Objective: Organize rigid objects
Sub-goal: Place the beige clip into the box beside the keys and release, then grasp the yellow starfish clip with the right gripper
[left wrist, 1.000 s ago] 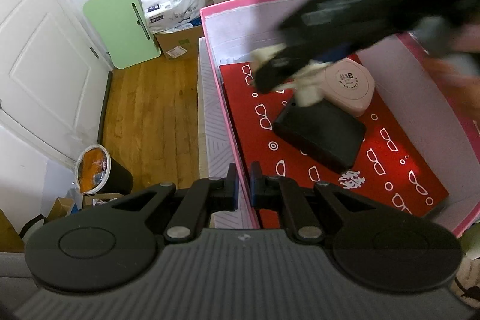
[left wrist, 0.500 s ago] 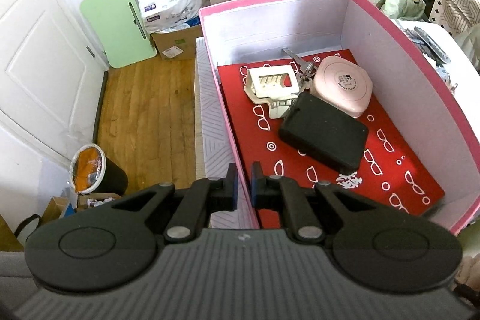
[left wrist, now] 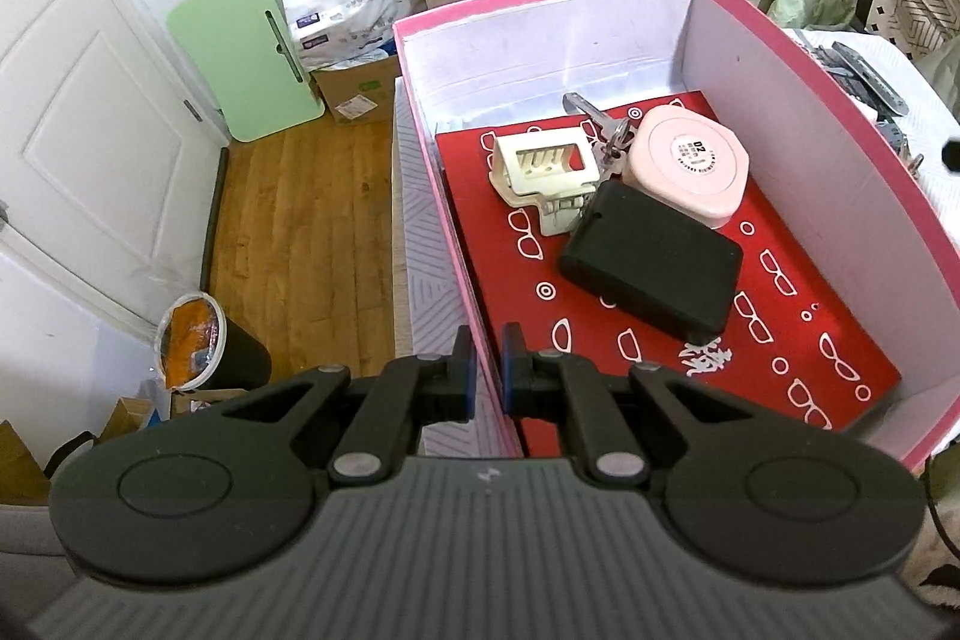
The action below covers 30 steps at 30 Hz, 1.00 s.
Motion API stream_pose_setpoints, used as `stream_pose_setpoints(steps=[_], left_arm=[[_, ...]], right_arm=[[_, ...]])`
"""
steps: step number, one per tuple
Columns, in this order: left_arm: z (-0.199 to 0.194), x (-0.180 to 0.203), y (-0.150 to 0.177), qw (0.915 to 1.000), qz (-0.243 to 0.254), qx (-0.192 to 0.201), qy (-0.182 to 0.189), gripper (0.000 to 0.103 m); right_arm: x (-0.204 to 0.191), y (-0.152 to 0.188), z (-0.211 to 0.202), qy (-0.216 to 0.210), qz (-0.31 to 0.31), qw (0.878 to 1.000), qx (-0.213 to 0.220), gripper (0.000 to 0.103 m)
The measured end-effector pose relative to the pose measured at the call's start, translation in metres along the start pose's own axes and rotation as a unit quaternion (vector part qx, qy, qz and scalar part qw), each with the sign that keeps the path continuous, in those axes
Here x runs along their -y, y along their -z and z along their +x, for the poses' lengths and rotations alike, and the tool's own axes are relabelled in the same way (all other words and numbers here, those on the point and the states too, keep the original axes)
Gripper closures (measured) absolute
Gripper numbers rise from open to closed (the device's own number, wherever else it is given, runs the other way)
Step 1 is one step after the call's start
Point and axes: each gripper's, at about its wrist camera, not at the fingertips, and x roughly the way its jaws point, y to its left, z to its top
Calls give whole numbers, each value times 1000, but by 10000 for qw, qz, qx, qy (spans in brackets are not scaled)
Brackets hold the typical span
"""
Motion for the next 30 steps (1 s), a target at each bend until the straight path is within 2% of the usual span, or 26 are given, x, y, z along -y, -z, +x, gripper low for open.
stream_pose_setpoints(steps=[4, 10, 14, 16, 19, 20, 21, 23, 25, 26, 27, 30], left_arm=[[0, 4, 0, 10000, 62, -19, -43, 97], [0, 4, 0, 9999, 80, -29, -54, 97], [0, 3, 0, 10000, 76, -19, -50, 97], [0, 3, 0, 10000, 50, -4, -37, 97], [0, 2, 1, 10000, 21, 4, -19, 97], [0, 2, 1, 10000, 20, 0, -26, 97], [0, 2, 1, 10000, 32, 4, -37, 97], [0, 2, 1, 10000, 49, 5, -35, 97], [0, 3, 1, 10000, 73, 3, -43, 96], [0, 4, 1, 9999, 91, -1, -62, 97], [0, 5, 1, 9999, 102, -3, -65, 97], [0, 5, 1, 9999, 93, 0, -52, 96]], right_arm=[[2, 10, 14, 174, -208, 9995, -153, 14], [6, 22, 29, 0, -180, 9994, -292, 14], [3, 24, 44, 62, -271, 9990, -357, 15], [-2, 24, 49, -99, -279, 9987, -416, 16], [-12, 25, 54, -564, -314, 9966, -507, 16], [-17, 27, 57, -651, -369, 9957, -554, 19], [-21, 28, 60, -591, -421, 9957, -575, 25], [-27, 33, 69, -371, -578, 9954, -667, 29], [-34, 37, 68, -221, -850, 9948, -521, 41], [-36, 38, 67, -206, -943, 9940, -510, 58], [-38, 37, 66, -230, -950, 9939, -503, 69], [-34, 34, 63, -381, -694, 9952, -580, 69]])
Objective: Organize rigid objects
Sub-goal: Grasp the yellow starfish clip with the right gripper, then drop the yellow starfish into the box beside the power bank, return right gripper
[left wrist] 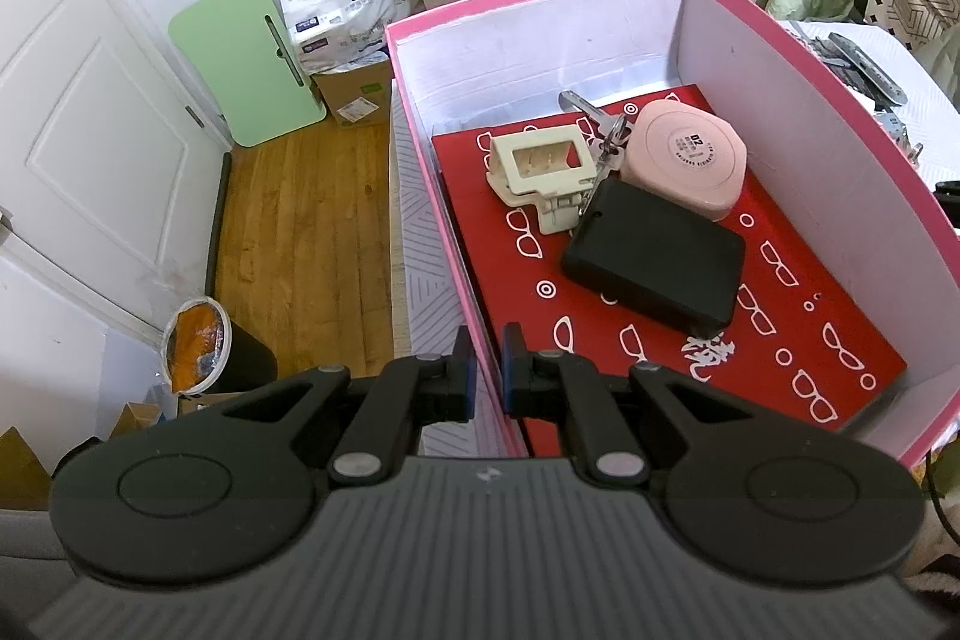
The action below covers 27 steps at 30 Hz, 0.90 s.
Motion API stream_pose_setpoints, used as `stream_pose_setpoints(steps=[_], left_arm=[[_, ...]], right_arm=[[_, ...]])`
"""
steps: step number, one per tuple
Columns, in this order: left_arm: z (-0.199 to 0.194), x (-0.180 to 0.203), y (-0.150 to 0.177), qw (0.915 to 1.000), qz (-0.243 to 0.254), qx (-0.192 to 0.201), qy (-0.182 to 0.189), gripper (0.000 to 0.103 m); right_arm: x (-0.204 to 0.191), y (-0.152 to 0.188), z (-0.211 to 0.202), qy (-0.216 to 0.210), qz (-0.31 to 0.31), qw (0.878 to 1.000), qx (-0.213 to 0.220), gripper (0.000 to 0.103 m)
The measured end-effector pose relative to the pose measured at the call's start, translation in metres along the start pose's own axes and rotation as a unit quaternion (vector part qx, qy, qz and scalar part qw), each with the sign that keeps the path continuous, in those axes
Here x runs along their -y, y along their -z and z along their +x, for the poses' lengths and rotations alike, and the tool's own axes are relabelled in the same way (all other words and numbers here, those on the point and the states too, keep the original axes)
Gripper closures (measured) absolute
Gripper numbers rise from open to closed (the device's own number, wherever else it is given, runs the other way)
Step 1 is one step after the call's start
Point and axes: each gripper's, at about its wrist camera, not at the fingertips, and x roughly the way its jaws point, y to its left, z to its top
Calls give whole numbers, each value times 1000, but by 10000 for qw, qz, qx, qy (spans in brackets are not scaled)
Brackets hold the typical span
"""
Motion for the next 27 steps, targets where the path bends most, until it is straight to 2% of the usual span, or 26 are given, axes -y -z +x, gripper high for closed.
stream_pose_setpoints(steps=[3, 7, 17, 22, 27], left_arm=[[0, 0, 0, 10000, -10, -3, 15, 96], [0, 0, -1, 10000, 16, -3, 7, 96], [0, -1, 0, 10000, 0, 17, 33, 96], [0, -1, -1, 10000, -9, 31, 43, 96], [-1, -3, 1, 9999, -44, 53, 78, 96]], right_arm=[[6, -1, 0, 23, 236, 9997, -30, 70], [6, -7, -10, 156, 241, 9996, 10, 70], [-13, -41, -63, 426, -151, 9972, 602, 70], [-35, -60, -82, 171, -401, 9956, 832, 70], [-65, -76, -77, -411, -785, 9935, 718, 70]])
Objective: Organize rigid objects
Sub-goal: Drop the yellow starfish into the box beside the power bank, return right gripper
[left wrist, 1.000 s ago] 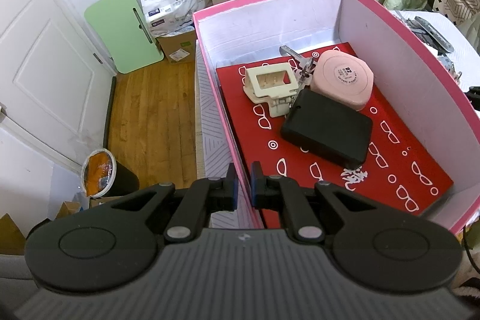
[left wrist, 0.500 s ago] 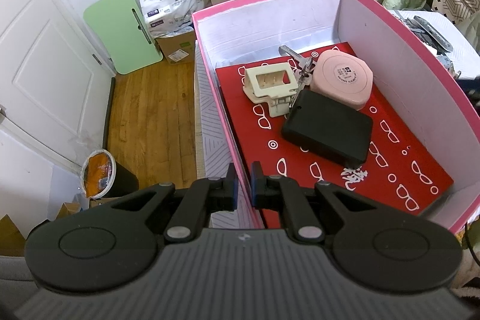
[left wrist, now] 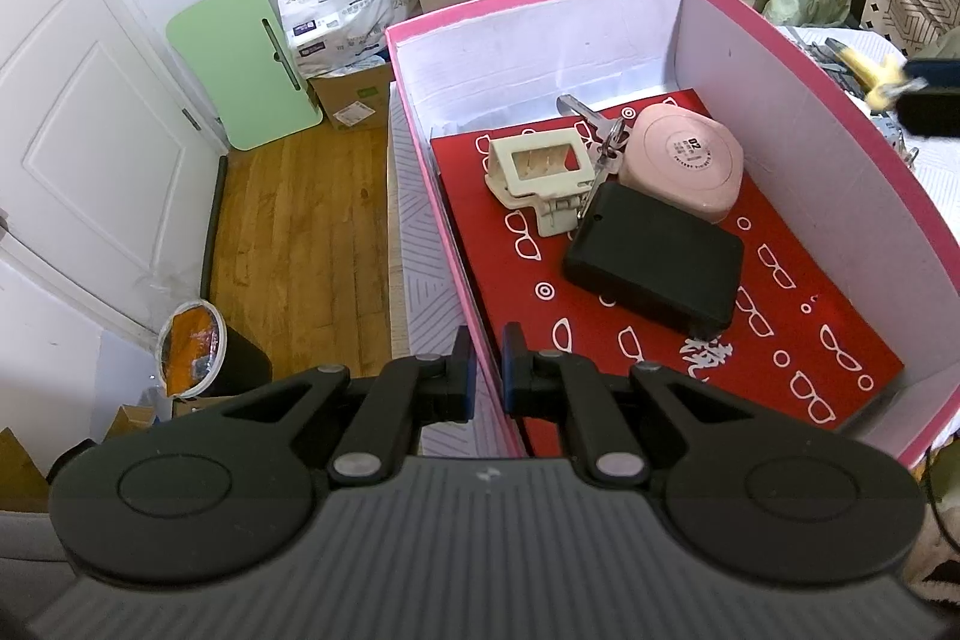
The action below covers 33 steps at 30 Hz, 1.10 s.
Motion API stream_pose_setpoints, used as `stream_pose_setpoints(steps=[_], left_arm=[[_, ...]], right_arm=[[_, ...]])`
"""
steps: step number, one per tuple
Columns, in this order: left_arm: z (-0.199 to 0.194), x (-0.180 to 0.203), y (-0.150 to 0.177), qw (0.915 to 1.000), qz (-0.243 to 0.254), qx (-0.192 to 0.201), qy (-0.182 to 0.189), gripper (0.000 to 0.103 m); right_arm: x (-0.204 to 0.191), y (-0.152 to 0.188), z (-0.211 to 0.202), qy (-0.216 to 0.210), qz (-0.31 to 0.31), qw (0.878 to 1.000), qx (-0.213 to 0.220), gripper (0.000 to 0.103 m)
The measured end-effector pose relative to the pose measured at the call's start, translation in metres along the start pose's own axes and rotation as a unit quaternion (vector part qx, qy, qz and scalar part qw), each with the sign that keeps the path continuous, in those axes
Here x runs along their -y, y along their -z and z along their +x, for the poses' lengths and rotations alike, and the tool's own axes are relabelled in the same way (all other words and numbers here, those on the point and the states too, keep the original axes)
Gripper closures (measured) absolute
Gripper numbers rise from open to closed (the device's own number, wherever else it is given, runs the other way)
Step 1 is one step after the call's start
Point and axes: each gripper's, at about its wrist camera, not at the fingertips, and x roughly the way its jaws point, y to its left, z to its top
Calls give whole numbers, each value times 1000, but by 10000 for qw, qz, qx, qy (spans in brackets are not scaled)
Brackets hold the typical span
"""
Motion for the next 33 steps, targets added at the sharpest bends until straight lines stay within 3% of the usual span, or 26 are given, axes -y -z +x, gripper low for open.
stream_pose_setpoints(steps=[11, 13, 17, 20, 25, 28, 33], left_arm=[[0, -3, 1, 9999, -89, 29, 51, 96], [0, -3, 1, 9999, -102, 34, 53, 96], [0, -4, 1, 9999, -110, 35, 71, 96], [0, -4, 1, 9999, -100, 35, 77, 96], [1, -4, 2, 9999, -94, 41, 76, 96], [1, -4, 2, 9999, -82, 43, 73, 96], [1, -1, 2, 10000, -30, 52, 35, 96]], right_arm=[[-50, -12, 74, -864, -630, 9907, -840, 70], [-55, -13, 86, -872, -729, 9886, -983, 78], [-63, -15, 102, -878, -889, 9849, -1197, 78], [-62, -16, 96, -841, -848, 9873, -1051, 77], [-38, -21, 57, -798, -477, 9935, -653, 76], [-6, -20, 21, -760, -104, 9966, -301, 66], [67, -2, -6, -33, 588, 9978, -293, 63]])
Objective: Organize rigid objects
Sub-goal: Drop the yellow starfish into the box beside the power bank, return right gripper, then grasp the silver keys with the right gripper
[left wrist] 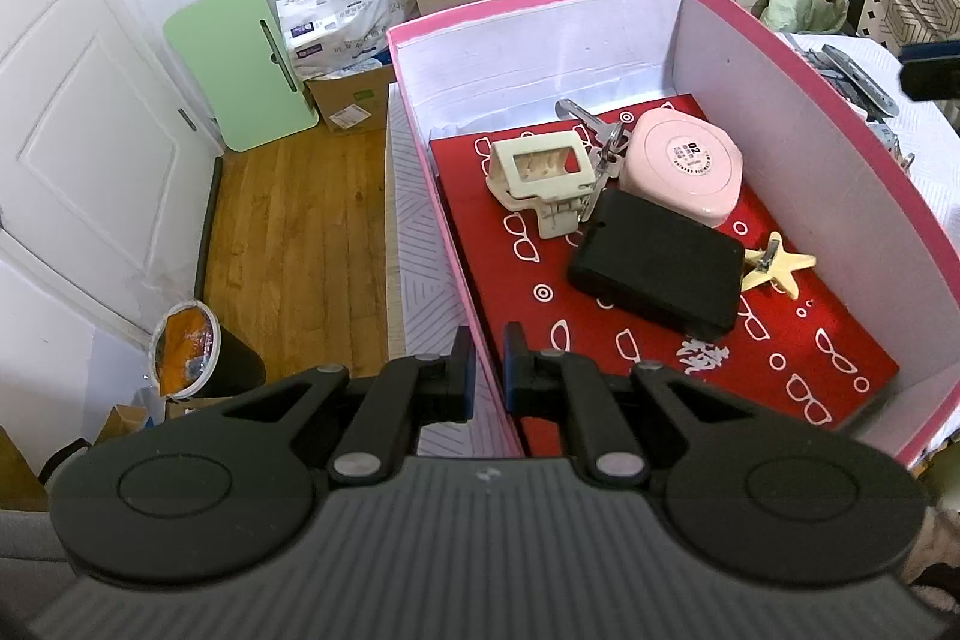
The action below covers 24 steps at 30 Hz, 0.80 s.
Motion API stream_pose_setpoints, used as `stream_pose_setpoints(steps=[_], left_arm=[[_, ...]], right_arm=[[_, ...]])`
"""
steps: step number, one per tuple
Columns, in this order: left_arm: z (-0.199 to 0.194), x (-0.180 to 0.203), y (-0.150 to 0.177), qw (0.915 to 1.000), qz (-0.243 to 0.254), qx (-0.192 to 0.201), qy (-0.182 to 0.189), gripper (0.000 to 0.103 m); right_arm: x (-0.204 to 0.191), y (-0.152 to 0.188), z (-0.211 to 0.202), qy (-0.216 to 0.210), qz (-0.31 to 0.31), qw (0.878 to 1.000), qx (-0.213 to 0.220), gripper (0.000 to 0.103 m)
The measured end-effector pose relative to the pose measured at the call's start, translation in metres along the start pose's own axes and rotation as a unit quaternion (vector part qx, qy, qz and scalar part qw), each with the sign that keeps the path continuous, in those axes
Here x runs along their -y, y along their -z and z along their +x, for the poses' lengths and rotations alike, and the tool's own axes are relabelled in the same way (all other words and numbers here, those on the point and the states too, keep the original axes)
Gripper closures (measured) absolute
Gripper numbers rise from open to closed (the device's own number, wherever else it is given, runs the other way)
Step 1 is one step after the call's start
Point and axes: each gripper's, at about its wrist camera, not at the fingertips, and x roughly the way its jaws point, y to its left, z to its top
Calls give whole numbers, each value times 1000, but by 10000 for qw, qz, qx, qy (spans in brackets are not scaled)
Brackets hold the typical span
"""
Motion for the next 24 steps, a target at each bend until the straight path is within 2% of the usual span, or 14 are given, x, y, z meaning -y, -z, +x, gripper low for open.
stream_pose_setpoints(steps=[3, 9, 11, 12, 15, 19, 20, 21, 24], left_arm=[[0, 1, 0, 10000, 13, -2, -17, 96], [0, 1, 1, 10000, 15, -3, -28, 96], [0, 1, 1, 10000, 25, -5, -34, 96], [0, 2, 1, 10000, 41, -6, -45, 96], [0, 3, 2, 9999, 89, 6, -110, 96], [0, 5, 3, 9999, 103, 8, -133, 96], [0, 5, 3, 9999, 83, 6, -127, 96], [0, 5, 2, 9999, 64, 6, -120, 96], [0, 4, 2, 9999, 27, 11, -101, 96]], right_arm=[[48, 17, 3, 476, 557, 9970, -239, 62], [118, 57, 23, 901, 1587, 9813, -613, 61], [125, 66, 30, 1031, 1628, 9789, -682, 60], [125, 70, 34, 1057, 1616, 9786, -715, 54], [121, 77, 44, 975, 1622, 9790, -756, 50], [108, 81, 54, 1210, 1185, 9834, -652, 45], [103, 81, 58, 1325, 1023, 9839, -627, 47], [97, 80, 61, 1451, 863, 9838, -610, 65], [91, 79, 53, 1633, 755, 9823, -518, 73]])
